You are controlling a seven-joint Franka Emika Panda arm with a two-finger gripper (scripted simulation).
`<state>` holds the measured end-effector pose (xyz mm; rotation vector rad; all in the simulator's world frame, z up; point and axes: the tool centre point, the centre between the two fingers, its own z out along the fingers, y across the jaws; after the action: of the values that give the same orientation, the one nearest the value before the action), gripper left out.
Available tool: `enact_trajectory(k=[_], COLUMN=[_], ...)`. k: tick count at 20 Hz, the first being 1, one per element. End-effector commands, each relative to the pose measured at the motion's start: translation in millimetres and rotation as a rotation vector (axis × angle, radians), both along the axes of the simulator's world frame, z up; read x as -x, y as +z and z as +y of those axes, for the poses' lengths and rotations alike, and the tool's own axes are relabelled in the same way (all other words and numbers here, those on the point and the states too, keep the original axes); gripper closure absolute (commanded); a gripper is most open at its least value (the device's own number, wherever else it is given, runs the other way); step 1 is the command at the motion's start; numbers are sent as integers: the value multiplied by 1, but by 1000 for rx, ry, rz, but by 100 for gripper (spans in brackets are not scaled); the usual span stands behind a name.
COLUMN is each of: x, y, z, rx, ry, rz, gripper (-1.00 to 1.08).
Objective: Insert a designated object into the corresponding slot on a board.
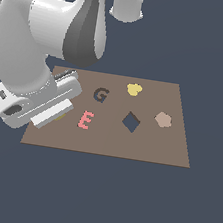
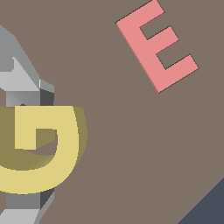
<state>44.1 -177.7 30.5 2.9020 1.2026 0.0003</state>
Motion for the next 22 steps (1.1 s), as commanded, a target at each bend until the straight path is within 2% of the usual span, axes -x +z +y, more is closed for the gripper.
enact_trajectory(k=[1, 11, 22], x=[0, 15, 50], y=[0, 1, 3], z=[0, 5, 26], rx=[0, 0, 0], ry=[-3, -105, -378], rz=[0, 0, 0], gripper=[108, 108, 108])
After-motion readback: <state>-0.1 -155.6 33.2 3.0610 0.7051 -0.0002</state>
